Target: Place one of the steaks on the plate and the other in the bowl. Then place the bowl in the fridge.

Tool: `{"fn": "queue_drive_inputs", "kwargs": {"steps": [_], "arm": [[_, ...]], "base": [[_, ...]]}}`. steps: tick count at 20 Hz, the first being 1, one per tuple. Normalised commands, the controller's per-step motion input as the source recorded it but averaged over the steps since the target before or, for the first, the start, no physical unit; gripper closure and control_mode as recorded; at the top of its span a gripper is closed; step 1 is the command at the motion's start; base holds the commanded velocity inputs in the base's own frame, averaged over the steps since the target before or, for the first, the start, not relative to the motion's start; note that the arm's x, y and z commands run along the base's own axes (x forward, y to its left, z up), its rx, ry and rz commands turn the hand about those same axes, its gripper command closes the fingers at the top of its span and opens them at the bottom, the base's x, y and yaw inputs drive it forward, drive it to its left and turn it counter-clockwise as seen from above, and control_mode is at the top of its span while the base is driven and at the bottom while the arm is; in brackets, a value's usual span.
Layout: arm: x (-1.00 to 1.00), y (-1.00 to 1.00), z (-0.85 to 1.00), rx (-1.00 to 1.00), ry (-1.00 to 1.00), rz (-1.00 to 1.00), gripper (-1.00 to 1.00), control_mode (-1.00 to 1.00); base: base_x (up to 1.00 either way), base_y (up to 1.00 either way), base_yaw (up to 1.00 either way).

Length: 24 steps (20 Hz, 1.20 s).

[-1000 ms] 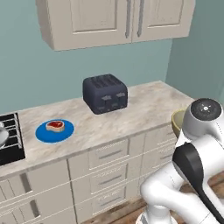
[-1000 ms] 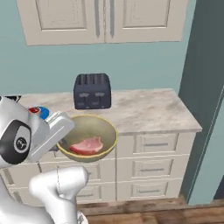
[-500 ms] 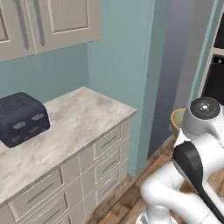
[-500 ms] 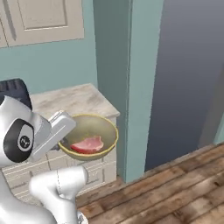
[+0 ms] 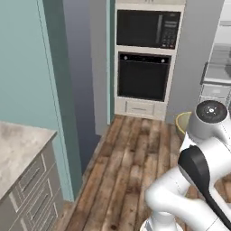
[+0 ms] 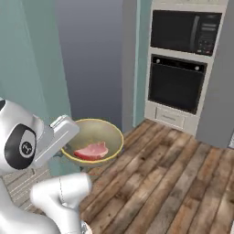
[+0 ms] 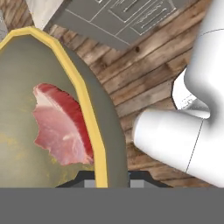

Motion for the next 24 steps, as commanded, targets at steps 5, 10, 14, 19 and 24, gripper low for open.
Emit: {"fn": "queue_drive_inputs", "kwargs": {"steps": [5,10,14,19,24], "arm": [[0.00,0.00,0.00,0.00,0.00,0.00,1.00,1.00],[0.00,0.00,0.00,0.00,0.00,0.00,1.00,1.00],[0.00,0.00,0.00,0.00,0.00,0.00,1.00,1.00],[0.00,0.00,0.00,0.00,0.00,0.00,1.00,1.00],[0.00,0.00,0.00,0.00,0.00,0.00,1.00,1.00]], "base": [[0.07,-0.62,-0.75],[0.55,-0.17,-0.68],[1.00,0.59,-0.48],[1.00,0.60,-0.48],[1.00,0.55,-0.41]]}}
